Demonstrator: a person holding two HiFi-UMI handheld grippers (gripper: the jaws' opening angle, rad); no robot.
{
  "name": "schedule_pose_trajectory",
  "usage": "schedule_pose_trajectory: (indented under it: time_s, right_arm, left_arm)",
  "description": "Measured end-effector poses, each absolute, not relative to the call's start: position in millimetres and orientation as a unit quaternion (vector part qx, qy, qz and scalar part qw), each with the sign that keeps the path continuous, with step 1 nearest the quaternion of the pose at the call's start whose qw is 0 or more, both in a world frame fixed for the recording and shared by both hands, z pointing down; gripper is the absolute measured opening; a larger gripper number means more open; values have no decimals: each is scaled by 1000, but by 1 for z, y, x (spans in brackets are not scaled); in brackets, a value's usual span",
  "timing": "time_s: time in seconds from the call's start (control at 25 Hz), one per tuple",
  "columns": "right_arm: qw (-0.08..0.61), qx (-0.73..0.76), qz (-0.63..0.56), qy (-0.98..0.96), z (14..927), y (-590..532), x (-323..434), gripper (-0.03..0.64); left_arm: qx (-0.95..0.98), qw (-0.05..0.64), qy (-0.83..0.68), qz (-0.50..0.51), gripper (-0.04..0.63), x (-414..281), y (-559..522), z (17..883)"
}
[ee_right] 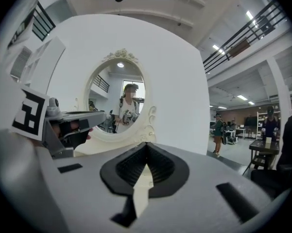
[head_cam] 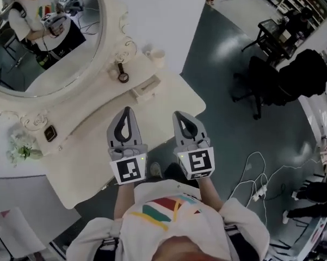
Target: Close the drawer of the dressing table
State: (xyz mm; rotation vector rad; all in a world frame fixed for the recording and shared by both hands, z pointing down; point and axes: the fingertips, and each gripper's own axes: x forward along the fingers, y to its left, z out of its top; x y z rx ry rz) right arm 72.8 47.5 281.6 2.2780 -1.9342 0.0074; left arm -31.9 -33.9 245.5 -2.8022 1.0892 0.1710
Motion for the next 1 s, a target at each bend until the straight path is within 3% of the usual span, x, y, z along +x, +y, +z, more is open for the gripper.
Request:
schedule_pose_trajectory:
  time_s: [0.48,0.76,1.0]
  right_arm:
    - [42,630,-15,-775,267,-32,20,0]
    - [34,592,-55,-804,252,-47,-5,0]
    - [20,569,-18,-822,268,-53,-5,0]
  left_arm:
    - [-842,63,535,21,6,-115,-61,246]
    - [-823,46,565,27,6,-122,-61,246]
    - [-813,58,579,23,6,-118,-62,240]
